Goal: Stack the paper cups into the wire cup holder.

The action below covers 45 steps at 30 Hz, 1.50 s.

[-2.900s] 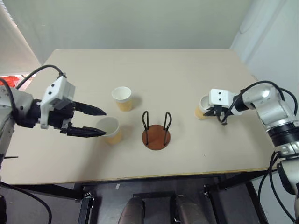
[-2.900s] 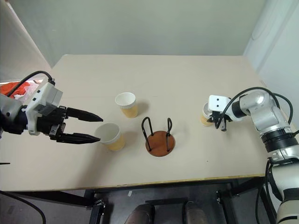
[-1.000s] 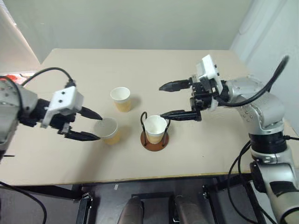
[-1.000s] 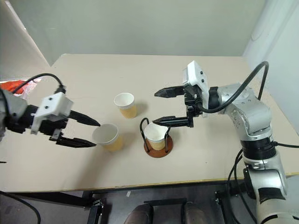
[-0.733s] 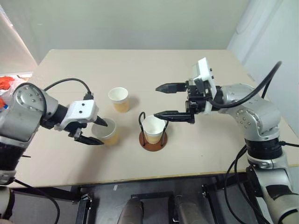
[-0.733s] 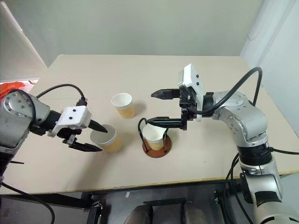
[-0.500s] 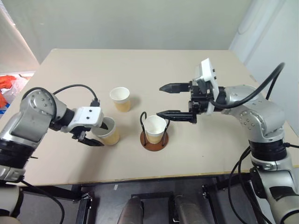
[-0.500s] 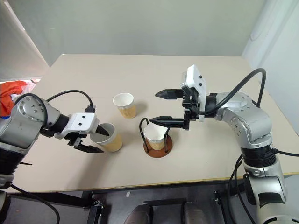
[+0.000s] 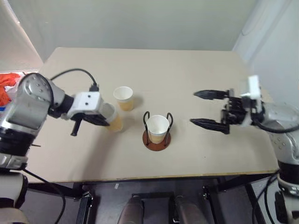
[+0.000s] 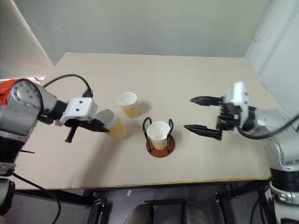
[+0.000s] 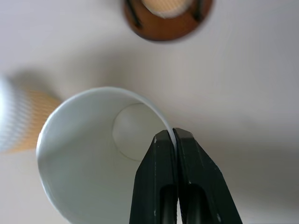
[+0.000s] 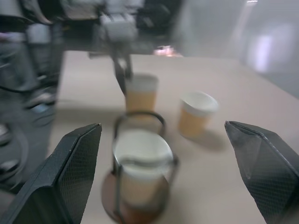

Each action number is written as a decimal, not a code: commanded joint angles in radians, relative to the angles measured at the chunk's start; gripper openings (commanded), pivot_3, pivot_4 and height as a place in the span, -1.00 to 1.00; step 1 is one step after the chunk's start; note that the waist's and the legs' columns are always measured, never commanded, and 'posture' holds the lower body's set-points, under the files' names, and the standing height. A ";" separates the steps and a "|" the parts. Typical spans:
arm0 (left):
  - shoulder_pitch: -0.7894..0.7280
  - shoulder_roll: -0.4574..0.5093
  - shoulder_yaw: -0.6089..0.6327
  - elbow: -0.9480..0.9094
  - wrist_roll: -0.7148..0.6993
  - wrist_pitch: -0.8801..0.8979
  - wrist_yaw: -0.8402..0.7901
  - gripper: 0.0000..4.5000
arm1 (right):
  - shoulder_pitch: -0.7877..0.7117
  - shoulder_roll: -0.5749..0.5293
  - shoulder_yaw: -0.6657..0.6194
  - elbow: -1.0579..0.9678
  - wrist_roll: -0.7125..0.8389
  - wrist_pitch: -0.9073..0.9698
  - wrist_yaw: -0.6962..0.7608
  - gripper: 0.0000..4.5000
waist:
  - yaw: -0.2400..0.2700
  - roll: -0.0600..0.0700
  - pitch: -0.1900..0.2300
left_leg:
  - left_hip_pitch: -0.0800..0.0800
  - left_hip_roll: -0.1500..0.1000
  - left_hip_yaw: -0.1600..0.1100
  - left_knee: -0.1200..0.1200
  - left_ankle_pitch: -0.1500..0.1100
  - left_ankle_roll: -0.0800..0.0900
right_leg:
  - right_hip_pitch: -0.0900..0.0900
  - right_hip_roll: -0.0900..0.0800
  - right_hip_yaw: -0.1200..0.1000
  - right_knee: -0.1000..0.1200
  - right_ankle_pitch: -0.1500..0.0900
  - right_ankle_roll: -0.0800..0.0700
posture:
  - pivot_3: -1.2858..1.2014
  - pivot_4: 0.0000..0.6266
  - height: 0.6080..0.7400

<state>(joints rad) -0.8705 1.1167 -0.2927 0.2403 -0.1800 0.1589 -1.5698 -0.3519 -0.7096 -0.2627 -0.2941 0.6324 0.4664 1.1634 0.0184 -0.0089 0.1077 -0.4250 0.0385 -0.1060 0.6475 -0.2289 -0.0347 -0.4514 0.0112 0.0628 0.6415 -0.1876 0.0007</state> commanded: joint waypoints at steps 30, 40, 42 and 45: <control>-0.689 -0.116 -0.799 0.040 -0.511 -0.409 -0.045 -0.98 | 0.362 -0.105 -0.379 -0.285 0.231 0.025 -0.200 1.00 | 0.009 0.001 0.002 | -0.006 -0.007 0.005 0.020 -0.015 0.017 | 0.011 0.000 0.019 -0.015 0.000 0.032 | 0.03 -0.52 1.00; -0.700 -0.250 -0.800 0.187 -0.392 -0.512 -0.045 -0.98 | 0.412 -0.119 -0.396 -0.312 0.236 0.031 -0.207 1.00 | 0.012 0.001 0.002 | -0.006 -0.008 0.007 0.023 -0.015 0.017 | 0.012 0.001 0.019 -0.016 0.002 0.037 | 0.03 -0.52 1.00; -0.704 -0.254 -0.803 0.190 -0.399 -0.519 -0.045 -0.98 | 0.418 -0.120 -0.398 -0.316 0.238 0.028 -0.213 1.00 | 0.012 0.001 0.002 | -0.006 -0.008 0.007 0.023 -0.016 0.017 | 0.012 0.001 0.019 -0.016 0.003 0.040 | 0.03 -0.52 1.00; -0.706 -0.269 -0.809 0.205 -0.385 -0.525 -0.045 -0.91 | 0.417 -0.121 -0.395 -0.320 0.238 0.026 -0.224 1.00 | 0.012 0.001 0.002 | -0.007 -0.008 0.007 0.023 -0.016 0.017 | 0.012 0.001 0.019 -0.016 0.003 0.041 | 0.03 -0.52 1.00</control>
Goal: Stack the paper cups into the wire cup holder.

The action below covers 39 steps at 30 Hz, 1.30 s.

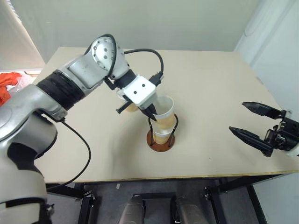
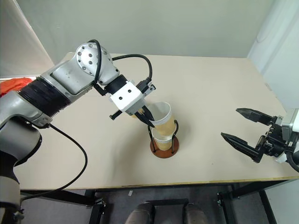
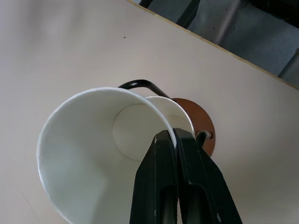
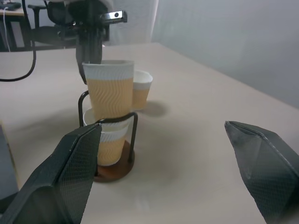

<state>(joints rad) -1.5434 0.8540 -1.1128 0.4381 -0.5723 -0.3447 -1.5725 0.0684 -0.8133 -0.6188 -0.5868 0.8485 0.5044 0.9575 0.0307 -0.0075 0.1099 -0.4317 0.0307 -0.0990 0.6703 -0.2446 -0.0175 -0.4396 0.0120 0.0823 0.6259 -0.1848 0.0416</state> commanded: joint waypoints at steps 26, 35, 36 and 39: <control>0.020 -0.147 0.388 0.681 0.531 -0.140 0.201 0.60 | -0.167 -0.125 0.175 0.095 0.044 0.064 0.075 1.00 | 0.002 0.002 0.000 | -0.003 0.000 0.000 0.006 0.000 0.001 | -0.001 0.000 0.001 0.000 0.000 0.001 | 0.03 -0.52 1.00; 0.069 -0.222 0.479 0.835 0.731 -0.159 0.280 0.60 | -0.215 -0.087 0.189 0.082 -0.002 0.042 -0.002 1.00 | 0.012 0.002 0.000 | -0.004 -0.001 0.002 0.011 -0.002 0.005 | -0.001 0.000 0.001 -0.001 0.003 0.006 | 0.03 -0.52 1.00; 0.074 -0.227 0.489 0.841 0.740 -0.157 0.265 0.60 | -0.210 -0.086 0.185 0.076 0.000 0.044 -0.005 1.00 | 0.011 0.002 0.000 | -0.004 -0.001 0.003 0.011 -0.002 0.005 | -0.001 0.000 0.002 -0.001 0.003 0.006 | 0.03 -0.52 1.00; 0.085 -0.241 0.506 0.858 0.794 -0.146 0.309 0.60 | -0.189 -0.085 0.169 0.055 0.006 0.051 -0.017 1.00 | 0.011 0.002 0.000 | -0.004 -0.001 0.004 0.011 -0.003 0.006 | -0.001 0.000 0.002 -0.002 0.002 0.007 | 0.03 -0.52 1.00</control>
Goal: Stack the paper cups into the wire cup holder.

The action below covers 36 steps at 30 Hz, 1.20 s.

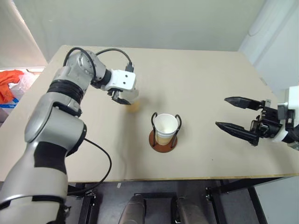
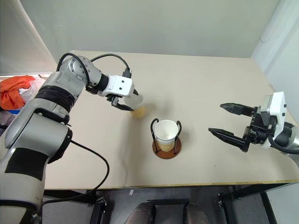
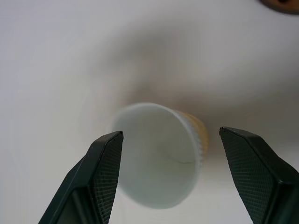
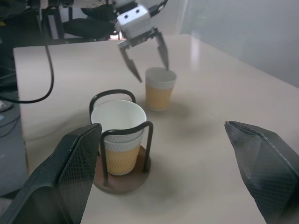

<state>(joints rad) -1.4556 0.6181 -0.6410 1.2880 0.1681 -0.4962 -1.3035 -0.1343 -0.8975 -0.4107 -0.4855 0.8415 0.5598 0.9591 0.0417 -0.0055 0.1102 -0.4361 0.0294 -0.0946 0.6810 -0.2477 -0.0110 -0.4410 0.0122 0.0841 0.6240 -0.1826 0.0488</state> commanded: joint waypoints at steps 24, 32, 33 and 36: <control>-0.075 -0.093 0.294 -0.192 -0.227 0.113 -0.294 -0.98 | 0.080 -0.035 -0.106 -0.068 0.029 0.013 -0.023 1.00 | 0.009 -0.001 0.000 | 0.000 -0.001 0.003 0.001 -0.001 0.001 | 0.000 0.001 0.001 0.000 0.001 0.002 | 0.03 -0.52 1.00; -0.019 0.219 -0.119 -0.918 -0.876 0.401 -0.311 -0.98 | 0.130 -0.062 -0.176 -0.055 0.010 -0.002 0.015 1.00 | -0.002 0.002 -0.002 | 0.006 0.000 0.020 0.002 -0.007 0.005 | 0.001 0.001 0.002 0.001 -0.002 0.006 | 0.03 -0.52 1.00; -0.024 0.239 -0.153 -0.929 -0.890 0.387 -0.311 -0.98 | 0.135 -0.060 -0.181 -0.059 0.011 -0.001 0.013 1.00 | -0.004 0.002 -0.001 | 0.008 0.000 0.021 0.002 -0.007 0.005 | 0.002 0.001 0.002 0.002 -0.002 0.006 | 0.03 -0.52 1.00; -0.047 0.281 -0.238 -0.933 -0.912 0.347 -0.311 -0.98 | 0.158 -0.050 -0.193 -0.076 0.009 -0.001 0.004 1.00 | -0.009 0.002 -0.001 | 0.013 0.001 0.021 0.002 -0.009 0.007 | 0.006 -0.002 0.008 0.002 -0.004 0.003 | 0.03 -0.52 1.00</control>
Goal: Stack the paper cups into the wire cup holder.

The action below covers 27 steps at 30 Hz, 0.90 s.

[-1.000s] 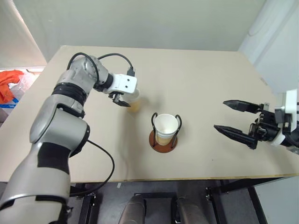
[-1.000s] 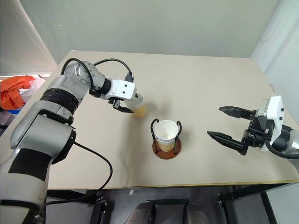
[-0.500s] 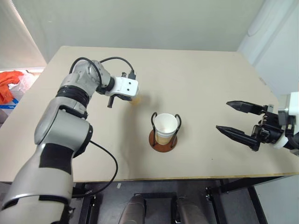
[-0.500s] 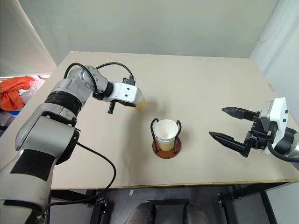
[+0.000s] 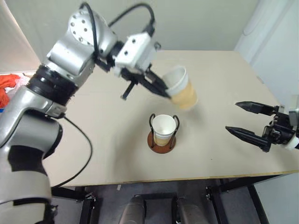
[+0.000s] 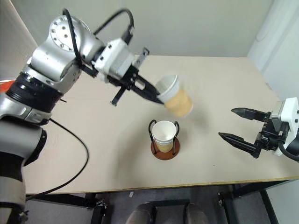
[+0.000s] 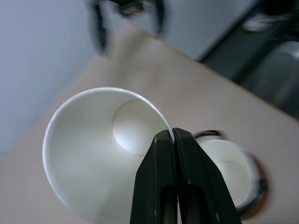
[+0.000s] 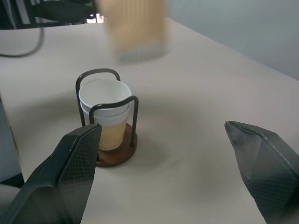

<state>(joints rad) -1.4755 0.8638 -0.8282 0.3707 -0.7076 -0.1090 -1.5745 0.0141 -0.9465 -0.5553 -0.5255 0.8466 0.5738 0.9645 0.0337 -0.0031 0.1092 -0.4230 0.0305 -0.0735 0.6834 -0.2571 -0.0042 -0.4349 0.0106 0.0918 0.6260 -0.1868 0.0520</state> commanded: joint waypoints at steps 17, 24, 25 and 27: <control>-0.081 0.084 -0.230 0.058 0.007 -0.208 -0.040 -0.98 | 0.052 0.002 -0.084 -0.053 0.005 -0.012 -0.007 1.00 | -0.003 0.000 0.000 | 0.003 0.000 -0.001 -0.001 -0.003 0.000 | 0.003 0.000 0.002 0.000 -0.006 -0.011 | 0.03 -0.52 1.00; -0.085 0.093 -0.268 0.038 0.007 -0.209 -0.040 -0.98 | 0.049 0.000 -0.077 -0.052 0.009 -0.007 -0.003 1.00 | -0.002 0.000 0.000 | 0.002 0.000 -0.001 0.000 -0.007 0.002 | 0.003 0.000 0.002 0.000 -0.007 -0.010 | 0.03 -0.52 1.00; -0.086 0.096 -0.275 0.030 0.006 -0.209 -0.040 -0.98 | 0.047 0.000 -0.075 -0.052 0.009 -0.007 -0.006 1.00 | -0.002 0.000 0.000 | 0.002 0.000 -0.001 0.000 -0.007 0.002 | 0.003 0.000 0.002 0.000 -0.007 -0.009 | 0.03 -0.52 1.00; -0.088 0.098 -0.286 0.029 0.010 -0.214 -0.040 -0.98 | 0.049 0.002 -0.076 -0.056 0.010 -0.006 -0.008 1.00 | -0.002 0.000 0.000 | 0.002 0.000 -0.001 -0.001 -0.008 0.002 | 0.003 0.000 0.002 0.000 -0.008 -0.008 | 0.03 -0.52 1.00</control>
<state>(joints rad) -1.5339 0.9504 -1.1203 0.4101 -0.6929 -0.3056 -1.5751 0.0683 -0.9416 -0.6061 -0.5607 0.8424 0.5740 0.9613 0.0316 -0.0030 0.1096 -0.4211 0.0306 -0.0747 0.6828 -0.2648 -0.0024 -0.4320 0.0105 0.0940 0.6262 -0.1947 0.0444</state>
